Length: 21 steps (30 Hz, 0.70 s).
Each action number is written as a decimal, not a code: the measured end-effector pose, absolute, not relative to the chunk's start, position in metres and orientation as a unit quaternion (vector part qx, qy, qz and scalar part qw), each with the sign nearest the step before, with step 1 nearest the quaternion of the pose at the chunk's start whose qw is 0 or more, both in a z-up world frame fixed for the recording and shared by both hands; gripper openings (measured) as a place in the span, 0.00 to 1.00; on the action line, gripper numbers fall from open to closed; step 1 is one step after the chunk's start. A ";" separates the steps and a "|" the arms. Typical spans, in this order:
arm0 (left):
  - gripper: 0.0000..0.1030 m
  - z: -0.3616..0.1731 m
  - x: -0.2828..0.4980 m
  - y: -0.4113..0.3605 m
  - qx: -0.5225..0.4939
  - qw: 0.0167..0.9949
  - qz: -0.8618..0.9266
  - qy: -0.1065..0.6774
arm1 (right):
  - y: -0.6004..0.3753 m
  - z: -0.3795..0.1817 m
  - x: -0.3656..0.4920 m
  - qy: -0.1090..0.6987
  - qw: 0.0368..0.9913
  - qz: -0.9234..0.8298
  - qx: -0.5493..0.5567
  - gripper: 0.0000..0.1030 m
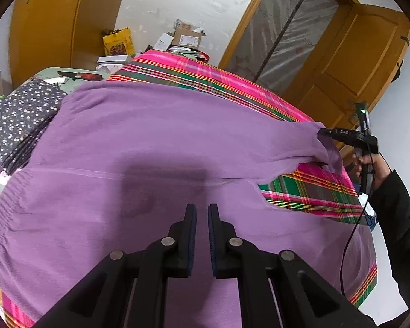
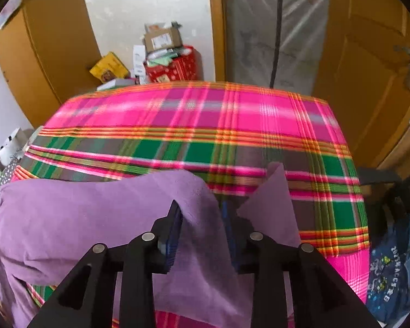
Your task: Fold clothes
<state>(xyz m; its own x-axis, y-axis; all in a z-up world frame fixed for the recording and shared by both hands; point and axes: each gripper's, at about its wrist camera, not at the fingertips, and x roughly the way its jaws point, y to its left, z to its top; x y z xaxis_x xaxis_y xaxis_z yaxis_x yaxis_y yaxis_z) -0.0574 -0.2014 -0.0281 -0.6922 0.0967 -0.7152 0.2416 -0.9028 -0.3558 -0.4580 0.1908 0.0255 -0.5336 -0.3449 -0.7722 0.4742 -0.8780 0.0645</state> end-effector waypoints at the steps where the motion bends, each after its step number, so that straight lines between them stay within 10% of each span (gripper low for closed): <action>1: 0.08 -0.026 -0.055 -0.205 0.388 0.044 -0.895 0.215 | 0.189 0.030 -0.452 0.077 0.242 -0.875 0.413 0.32; 21: 0.25 0.006 -0.131 -0.341 0.396 0.122 -0.904 0.106 | 0.121 0.039 -0.347 0.132 0.407 -0.823 0.375 0.36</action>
<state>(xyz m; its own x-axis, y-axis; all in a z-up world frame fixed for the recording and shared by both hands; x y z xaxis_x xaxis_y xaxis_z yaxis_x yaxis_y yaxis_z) -0.1309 -0.3412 0.0059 -0.6563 -0.1355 -0.7423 0.3039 -0.9479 -0.0956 -0.3466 0.1210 0.0386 -0.3883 -0.5698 -0.7243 0.7681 -0.6343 0.0872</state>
